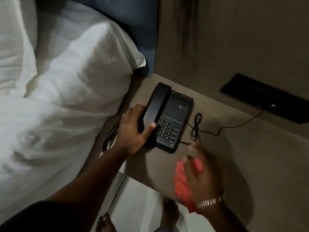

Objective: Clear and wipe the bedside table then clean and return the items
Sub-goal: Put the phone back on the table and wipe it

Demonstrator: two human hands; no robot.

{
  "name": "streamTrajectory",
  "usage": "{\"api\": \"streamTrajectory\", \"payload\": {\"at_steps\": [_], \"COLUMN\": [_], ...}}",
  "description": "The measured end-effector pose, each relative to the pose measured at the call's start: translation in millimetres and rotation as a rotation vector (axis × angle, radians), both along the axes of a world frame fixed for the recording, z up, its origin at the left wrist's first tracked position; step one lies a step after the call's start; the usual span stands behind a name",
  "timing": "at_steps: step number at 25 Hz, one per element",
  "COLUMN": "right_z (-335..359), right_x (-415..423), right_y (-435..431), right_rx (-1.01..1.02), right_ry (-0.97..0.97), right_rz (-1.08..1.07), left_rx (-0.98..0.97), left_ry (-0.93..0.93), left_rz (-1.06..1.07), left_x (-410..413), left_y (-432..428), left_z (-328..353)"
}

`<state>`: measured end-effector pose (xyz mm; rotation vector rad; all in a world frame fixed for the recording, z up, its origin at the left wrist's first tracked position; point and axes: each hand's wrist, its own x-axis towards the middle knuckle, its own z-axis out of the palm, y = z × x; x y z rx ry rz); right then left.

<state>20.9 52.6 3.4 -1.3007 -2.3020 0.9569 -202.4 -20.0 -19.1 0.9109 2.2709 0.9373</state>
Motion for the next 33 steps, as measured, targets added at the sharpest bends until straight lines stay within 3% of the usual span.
{"api": "streamTrajectory", "payload": {"at_steps": [2, 4, 8, 14, 16, 19, 22, 25, 29, 33], "right_z": [-21, -51, -72, -27, -20, -30, -48, -52, -49, -47], "right_x": [39, 62, 61, -2, -45, -100, -87, -54, -77, -60], "right_y": [-19, -26, -9, -10, 20, 59, 60, 52, 32, 2], "right_rx": [0.285, 0.360, 0.436, 0.425, 0.380, 0.322, 0.426, 0.370, 0.374, 0.429], "right_ry": [-0.180, -0.315, -0.268, 0.090, 0.053, -0.151, -0.189, -0.138, -0.165, -0.212], "right_rz": [0.165, 0.220, 0.254, 0.154, 0.137, 0.138, 0.189, 0.157, 0.079, 0.323], "left_rx": [-0.064, -0.070, -0.012, -0.002, 0.011, 0.044, 0.055, 0.052, 0.030, 0.042], "left_ry": [0.106, 0.190, 0.218, 0.112, 0.115, 0.126, 0.141, 0.135, 0.140, 0.164], "left_rz": [-0.112, -0.136, -0.100, -0.106, -0.109, -0.112, -0.112, -0.119, -0.124, -0.112], "left_x": [9, 13, 12, 6, 4, 4, 4, 2, 2, 3], "left_y": [-17, -25, -23, -19, -20, -20, -21, -21, -20, -21], "left_z": [-15, -34, -40, -35, -41, -47, -48, -48, -45, -43]}}
